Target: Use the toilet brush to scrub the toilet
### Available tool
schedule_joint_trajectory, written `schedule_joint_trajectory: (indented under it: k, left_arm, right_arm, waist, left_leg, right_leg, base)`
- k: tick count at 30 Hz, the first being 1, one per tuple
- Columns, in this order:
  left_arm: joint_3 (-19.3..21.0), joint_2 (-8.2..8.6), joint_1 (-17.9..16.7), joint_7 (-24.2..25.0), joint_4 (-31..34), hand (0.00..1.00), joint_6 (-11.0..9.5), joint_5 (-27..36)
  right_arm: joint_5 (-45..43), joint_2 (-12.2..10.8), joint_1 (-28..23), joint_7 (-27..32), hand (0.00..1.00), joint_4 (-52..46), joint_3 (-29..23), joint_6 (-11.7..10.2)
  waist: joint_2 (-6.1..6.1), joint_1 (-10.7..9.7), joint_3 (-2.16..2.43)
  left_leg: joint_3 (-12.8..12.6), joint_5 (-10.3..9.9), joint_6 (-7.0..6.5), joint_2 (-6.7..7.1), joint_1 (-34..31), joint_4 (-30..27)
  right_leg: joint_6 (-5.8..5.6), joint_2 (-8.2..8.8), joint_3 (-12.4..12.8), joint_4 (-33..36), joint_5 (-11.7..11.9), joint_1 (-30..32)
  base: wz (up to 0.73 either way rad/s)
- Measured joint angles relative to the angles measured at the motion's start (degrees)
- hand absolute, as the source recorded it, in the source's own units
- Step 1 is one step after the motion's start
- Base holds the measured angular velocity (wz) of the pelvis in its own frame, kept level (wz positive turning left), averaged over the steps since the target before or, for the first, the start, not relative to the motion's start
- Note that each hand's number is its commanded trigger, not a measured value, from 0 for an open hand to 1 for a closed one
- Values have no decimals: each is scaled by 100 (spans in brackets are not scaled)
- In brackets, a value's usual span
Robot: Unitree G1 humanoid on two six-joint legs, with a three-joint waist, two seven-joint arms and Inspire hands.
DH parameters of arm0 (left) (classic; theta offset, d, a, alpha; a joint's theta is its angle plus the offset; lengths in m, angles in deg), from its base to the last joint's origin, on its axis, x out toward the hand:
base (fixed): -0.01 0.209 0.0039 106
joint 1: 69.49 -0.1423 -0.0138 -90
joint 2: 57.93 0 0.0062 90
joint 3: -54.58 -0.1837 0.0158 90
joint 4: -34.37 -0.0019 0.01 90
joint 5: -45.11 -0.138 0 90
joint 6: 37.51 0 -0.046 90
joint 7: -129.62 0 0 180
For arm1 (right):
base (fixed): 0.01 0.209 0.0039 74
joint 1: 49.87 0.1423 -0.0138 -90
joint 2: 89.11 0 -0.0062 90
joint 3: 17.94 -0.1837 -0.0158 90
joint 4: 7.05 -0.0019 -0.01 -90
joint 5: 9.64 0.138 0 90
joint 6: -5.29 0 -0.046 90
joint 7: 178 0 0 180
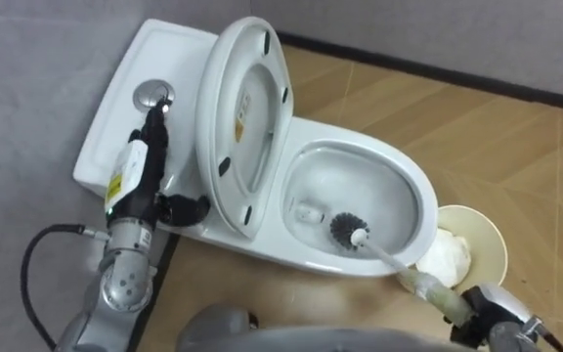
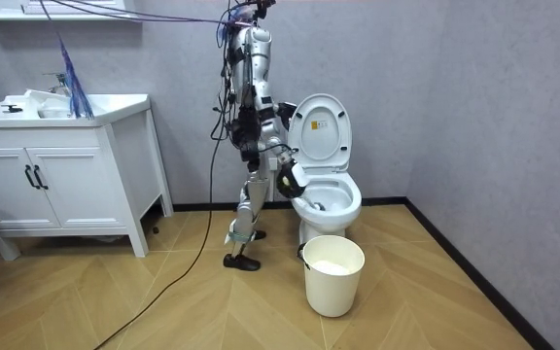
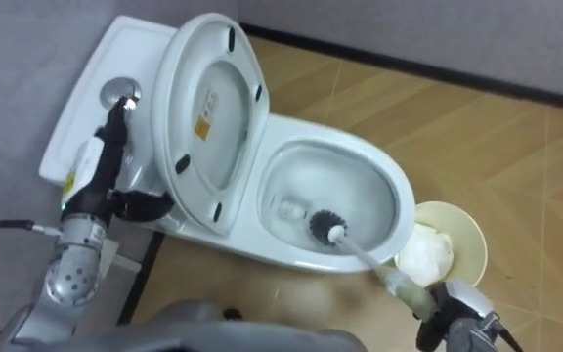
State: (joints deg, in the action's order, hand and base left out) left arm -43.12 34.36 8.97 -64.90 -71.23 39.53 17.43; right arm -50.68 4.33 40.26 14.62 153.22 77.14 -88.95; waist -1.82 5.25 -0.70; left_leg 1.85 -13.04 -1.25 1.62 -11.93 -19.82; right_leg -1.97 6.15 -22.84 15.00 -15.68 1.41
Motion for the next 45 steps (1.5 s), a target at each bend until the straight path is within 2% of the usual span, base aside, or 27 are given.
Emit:
schedule_joint_trajectory:
  k: [2, 5, 7, 9, 11, 15, 18, 19, 23, 27, 30, 32, 34, 37, 38, 40, 41, 45]
  left_arm:
    - [-89, -58, 210, -8, -180, 0, -117, 0]
    - [-222, -75, 553, -61, -530, 0, -295, 6]
    - [-275, -87, 730, -104, -605, 0, -349, 2]
    - [-286, -93, 905, -109, -685, 0, -442, 2]
    - [-320, -103, 1061, -129, -727, 0, -533, 23]
    - [-495, -112, 1361, -279, -721, 0, -546, 64]
    - [-603, -121, 1576, -413, -724, 0, -554, 64]
    - [-620, -123, 1631, -447, -720, 0, -555, 64]
    - [-635, -145, 1693, -754, -703, 0, -555, 63]
    - [-655, -188, 1731, -996, -702, 0, -554, 57]
    - [-708, -312, 1735, -1166, -696, 0, -555, 53]
    - [-734, -315, 1734, -1291, -692, 0, -554, 53]
    - [-812, -316, 1734, -1431, -692, 0, -548, 55]
    - [-899, -359, 1727, -1552, -695, 0, -533, 56]
    - [-945, -361, 1720, -1601, -700, 0, -533, 56]
    - [-996, -361, 1686, -1650, -700, 0, -533, 56]
    - [-1028, -363, 1651, -1682, -700, 0, -530, 63]
    - [-1111, -364, 1596, -1941, -701, 0, -472, 64]
  right_arm:
    - [-14, 165, 316, 151, 100, 92, 56, 0]
    - [-133, 397, 774, 432, 100, 113, 100, -1]
    - [-125, 469, 1054, 555, 100, 121, 181, -3]
    - [-137, 542, 1296, 638, 100, 124, 275, -1]
    - [-262, 668, 1587, 717, 100, 46, 491, 12]
    - [-450, 708, 1807, 786, 100, -171, 892, 142]
    - [-457, 708, 1968, 787, 100, -355, 1194, 240]
    - [-500, 708, 1966, 785, 100, -427, 1220, 333]
    - [-551, 766, 1962, 771, 100, -842, 1307, 535]
    - [-597, 824, 1953, 770, 100, -1029, 1402, 585]
    - [-938, 820, 1856, 769, 100, -1238, 1568, 753]
    - [-994, 840, 1859, 752, 100, -1238, 1677, 829]
    - [-1043, 866, 1870, 753, 100, -1239, 1787, 916]
    - [-1120, 876, 1861, 739, 100, -1238, 1882, 1045]
    - [-1159, 876, 1839, 723, 100, -1247, 1883, 1098]
    - [-1313, 868, 1829, 726, 100, -1291, 1886, 1193]
    - [-1340, 843, 1801, 726, 100, -1325, 1886, 1261]
    - [-1345, 789, 1626, 761, 100, -1503, 1974, 1430]
  waist:
    - [24, 39, -29]
    - [135, 154, -42]
    - [156, 193, -40]
    - [132, 347, -71]
    - [166, 473, -112]
    - [183, 628, -124]
    - [220, 706, -151]
    - [235, 740, -157]
    - [251, 753, -179]
    - [274, 756, -188]
    - [356, 776, -174]
    - [410, 788, -144]
    - [454, 783, -141]
    - [518, 783, -141]
    - [529, 782, -160]
    - [602, 782, -152]
    - [599, 781, -166]
    - [609, 756, -166]
  left_leg:
    - [0, 68, -11, 9, -185, 1]
    - [-10, 184, -27, 25, -494, 6]
    - [-22, 243, -24, 18, -721, -11]
    - [-93, 299, -20, 13, -865, -3]
    - [-127, 352, -37, 17, -1107, -59]
    - [-166, 385, -61, 13, -1585, -241]
    - [-266, 402, -89, 17, -1939, -417]
    - [-308, 408, -98, 12, -2059, -496]
    - [-463, 407, -138, 2, -2386, -664]
    - [-555, 397, -172, -14, -2635, -753]
    - [-596, 402, -174, -80, -2798, -791]
    - [-595, 413, -162, -97, -2868, -791]
    - [-593, 430, -148, -107, -2905, -793]
    - [-593, 444, -131, -98, -2909, -753]
    - [-592, 447, -127, -98, -2916, -740]
    - [-592, 448, -127, -99, -2927, -742]
    - [-597, 448, -127, -99, -2928, -746]
    - [-626, 448, -127, -99, -2936, -738]
  right_leg:
    - [4, 30, 38, 111, 2, 241]
    - [25, 82, -5, 243, 14, 595]
    - [31, 104, -11, 413, 18, 863]
    - [35, 135, 102, 611, 16, 1133]
    - [64, 206, 154, 852, -1, 1475]
    - [100, 295, 197, 1119, -18, 2007]
    - [135, 380, 227, 1375, -34, 2406]
    - [145, 387, 254, 1430, -31, 2522]
    - [183, 456, 418, 1711, -18, 2986]
    - [210, 451, 548, 1862, -2, 3315]
    - [263, 418, 542, 1793, 47, 3467]
    - [273, 386, 548, 1794, 54, 3538]
    - [283, 377, 535, 1780, 58, 3572]
    - [290, 352, 517, 1752, 54, 3558]
    - [290, 349, 497, 1748, 54, 3558]
    - [290, 330, 493, 1730, 54, 3557]
    - [290, 326, 497, 1715, 54, 3549]
    - [290, 296, 525, 1662, 54, 3547]
  base:
    - [2]
    - [4]
    - [4]
    - [-14]
    - [-12]
    - [-7]
    - [-7]
    - [-13]
    - [-21]
    - [-17]
    - [-13]
    - [-3]
    - [4]
    - [8]
    - [6]
    - [2]
    - [0]
    - [-2]
